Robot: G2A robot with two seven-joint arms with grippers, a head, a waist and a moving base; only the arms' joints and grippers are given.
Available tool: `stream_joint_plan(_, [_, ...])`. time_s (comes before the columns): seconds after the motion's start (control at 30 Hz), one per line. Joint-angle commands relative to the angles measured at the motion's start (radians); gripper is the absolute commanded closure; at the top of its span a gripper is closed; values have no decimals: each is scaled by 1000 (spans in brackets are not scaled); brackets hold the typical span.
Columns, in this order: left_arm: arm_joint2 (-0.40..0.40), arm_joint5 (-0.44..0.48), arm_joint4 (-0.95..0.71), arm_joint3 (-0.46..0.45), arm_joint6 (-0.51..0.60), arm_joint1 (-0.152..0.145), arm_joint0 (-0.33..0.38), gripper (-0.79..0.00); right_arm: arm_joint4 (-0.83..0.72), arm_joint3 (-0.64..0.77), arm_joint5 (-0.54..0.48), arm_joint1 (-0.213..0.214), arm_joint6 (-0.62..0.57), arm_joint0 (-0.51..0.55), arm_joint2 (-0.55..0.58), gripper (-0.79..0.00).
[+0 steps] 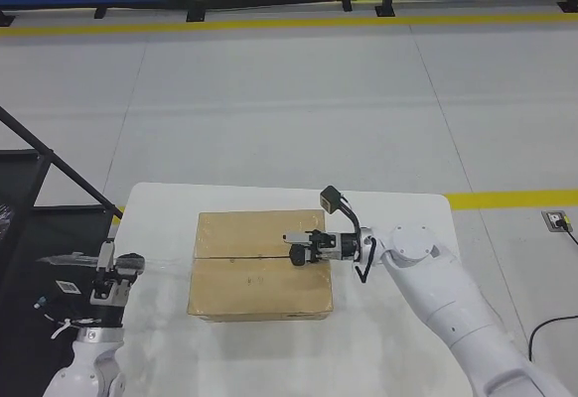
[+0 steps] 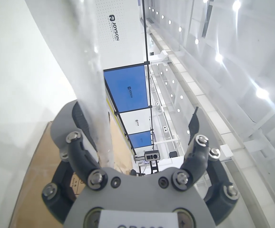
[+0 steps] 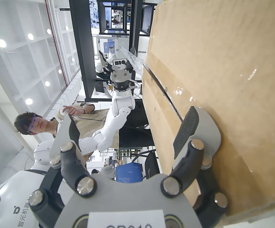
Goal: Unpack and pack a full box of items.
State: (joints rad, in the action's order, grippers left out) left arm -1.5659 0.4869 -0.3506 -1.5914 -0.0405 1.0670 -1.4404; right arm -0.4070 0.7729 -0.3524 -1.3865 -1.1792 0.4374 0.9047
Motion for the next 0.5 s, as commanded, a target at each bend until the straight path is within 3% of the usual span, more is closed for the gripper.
stream_joint_plan(0.0, [-6,-2,7,-14,0,2,-7,-785,12,-1,12,-1,14,0,-4,-785])
stream_joint_plan(0.47, [-31,-14,55,-75,0,18,-31,-785,12,-9,3,-5,12,4,4,-785])
